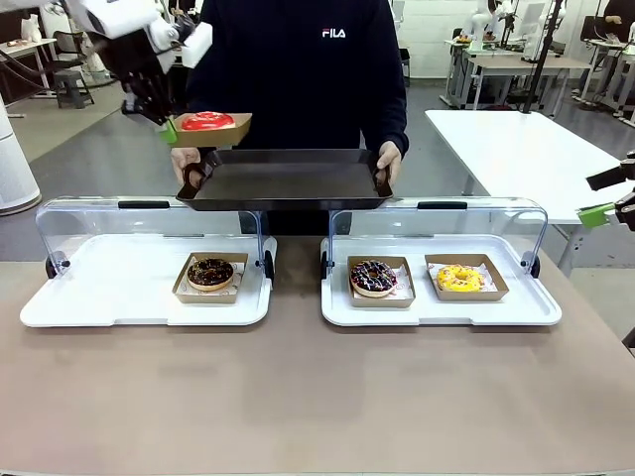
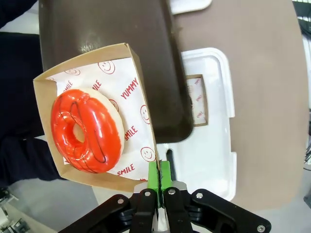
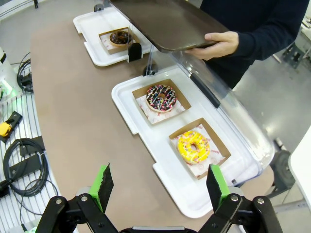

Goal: Provide the desired donut to the person.
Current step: Place the picked Paper togo box onto the Handle tray extended by the person.

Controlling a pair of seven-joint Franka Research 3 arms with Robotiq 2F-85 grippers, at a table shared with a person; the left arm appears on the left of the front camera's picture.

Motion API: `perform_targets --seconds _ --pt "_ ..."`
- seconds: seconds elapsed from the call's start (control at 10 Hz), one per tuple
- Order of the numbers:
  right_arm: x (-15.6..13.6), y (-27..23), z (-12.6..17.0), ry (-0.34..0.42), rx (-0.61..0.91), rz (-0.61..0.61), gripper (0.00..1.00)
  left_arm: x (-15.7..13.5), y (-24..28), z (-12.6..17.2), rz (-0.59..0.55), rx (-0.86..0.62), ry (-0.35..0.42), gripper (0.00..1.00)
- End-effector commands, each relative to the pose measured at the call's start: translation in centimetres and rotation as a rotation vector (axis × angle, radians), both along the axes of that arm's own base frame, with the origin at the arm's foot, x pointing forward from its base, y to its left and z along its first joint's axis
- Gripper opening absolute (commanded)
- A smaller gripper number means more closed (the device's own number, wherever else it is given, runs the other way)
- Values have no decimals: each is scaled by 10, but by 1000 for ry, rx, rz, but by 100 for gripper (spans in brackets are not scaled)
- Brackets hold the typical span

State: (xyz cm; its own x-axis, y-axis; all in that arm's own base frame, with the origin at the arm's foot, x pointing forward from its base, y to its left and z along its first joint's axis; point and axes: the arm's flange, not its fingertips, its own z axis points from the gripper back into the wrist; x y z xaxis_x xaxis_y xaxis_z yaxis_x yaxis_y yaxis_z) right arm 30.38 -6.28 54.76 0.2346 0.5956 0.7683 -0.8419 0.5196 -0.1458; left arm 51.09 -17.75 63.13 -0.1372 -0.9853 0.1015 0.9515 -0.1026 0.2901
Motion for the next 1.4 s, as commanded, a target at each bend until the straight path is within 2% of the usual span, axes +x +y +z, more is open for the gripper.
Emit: perform_targets --seconds 0.0,0.1,0.4,0.6,0.8,0.9,1.0,1.1,1.2,1.3 --pt "1 1 -1 -3 17 11 100 22 -8 -15 -46 38 4 2" --pt "1 1 -1 -3 17 11 100 31 -14 -30 -58 56 24 2" --pt "1 1 -1 -3 17 11 100 55 -32 -66 -81 94 7 2" --pt "1 1 -1 -3 17 11 100 62 -34 -77 -90 74 -10 2" --pt "1 1 -1 -3 17 11 100 62 -40 -83 -87 69 25 2" --pt "1 1 -1 -3 17 11 100 59 -44 -82 -87 66 42 59" --pt "1 1 -1 -3 17 11 100 55 -46 -77 -87 55 53 59" --pt "1 1 -1 -3 17 11 100 53 -46 -71 -79 44 77 100" --pt "1 1 -1 -3 17 11 100 51 -43 -65 -71 21 85 62" --pt "1 1 -1 -3 17 11 100 48 -42 -60 -72 9 100 100"
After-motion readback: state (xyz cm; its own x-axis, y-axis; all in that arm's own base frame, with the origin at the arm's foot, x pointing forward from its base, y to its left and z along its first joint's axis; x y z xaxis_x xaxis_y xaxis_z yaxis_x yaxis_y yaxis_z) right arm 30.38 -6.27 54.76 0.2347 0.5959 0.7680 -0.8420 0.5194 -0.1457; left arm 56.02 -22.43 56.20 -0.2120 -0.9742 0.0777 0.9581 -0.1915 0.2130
